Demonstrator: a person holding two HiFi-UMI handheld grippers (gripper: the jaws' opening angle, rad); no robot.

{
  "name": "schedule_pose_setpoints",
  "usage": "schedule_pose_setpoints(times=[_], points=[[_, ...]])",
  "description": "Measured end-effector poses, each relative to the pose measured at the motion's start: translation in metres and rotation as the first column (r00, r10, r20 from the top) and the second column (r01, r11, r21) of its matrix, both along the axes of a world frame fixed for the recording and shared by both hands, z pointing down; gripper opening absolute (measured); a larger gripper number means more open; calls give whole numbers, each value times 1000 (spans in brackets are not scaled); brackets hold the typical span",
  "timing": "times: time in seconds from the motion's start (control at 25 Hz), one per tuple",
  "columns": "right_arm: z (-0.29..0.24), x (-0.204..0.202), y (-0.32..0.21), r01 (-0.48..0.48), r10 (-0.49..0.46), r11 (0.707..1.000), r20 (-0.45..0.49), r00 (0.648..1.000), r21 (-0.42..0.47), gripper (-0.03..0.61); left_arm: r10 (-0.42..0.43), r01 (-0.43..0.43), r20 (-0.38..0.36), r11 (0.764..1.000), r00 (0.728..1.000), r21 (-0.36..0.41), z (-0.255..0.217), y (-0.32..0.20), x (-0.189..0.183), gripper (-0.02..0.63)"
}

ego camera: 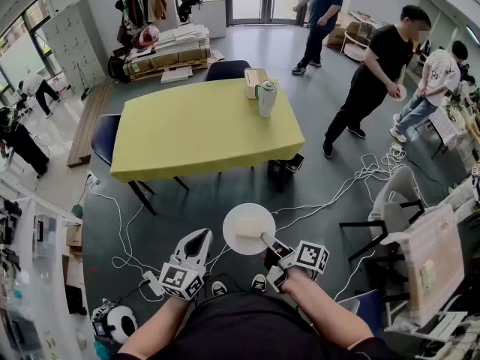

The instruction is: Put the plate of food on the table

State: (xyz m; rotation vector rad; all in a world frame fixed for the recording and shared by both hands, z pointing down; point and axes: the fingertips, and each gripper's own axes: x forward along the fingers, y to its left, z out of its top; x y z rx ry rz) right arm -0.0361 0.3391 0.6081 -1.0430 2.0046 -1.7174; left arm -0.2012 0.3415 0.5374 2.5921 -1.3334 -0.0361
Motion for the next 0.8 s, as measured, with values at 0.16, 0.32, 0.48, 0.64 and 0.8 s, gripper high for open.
schedule_pose_setpoints(times=[0.16, 0.32, 0.48, 0.64, 0.8], points=[[1, -1, -1, 1, -1, 1000, 10, 1000, -22, 29, -4, 4, 2, 1000, 1000, -6, 5, -3, 2, 8], [-1, 2, -2, 6, -6, 1000, 25, 1000, -18, 29, -4, 4, 3, 1000, 1000, -10, 6, -4, 8, 8], [-6, 9, -4, 23, -23, 1000, 33, 999, 1, 29, -10, 10, 5, 1000, 1000, -14, 7, -6, 19, 8], [-4, 19, -10, 37, -37, 999, 34, 999, 6, 29, -25, 26, 11, 1000, 1000, -16, 9, -9, 27, 8], [0, 30, -13, 46, -45, 999, 65, 997, -15, 29, -49, 49, 15, 999, 999, -11, 10, -13, 37, 8]])
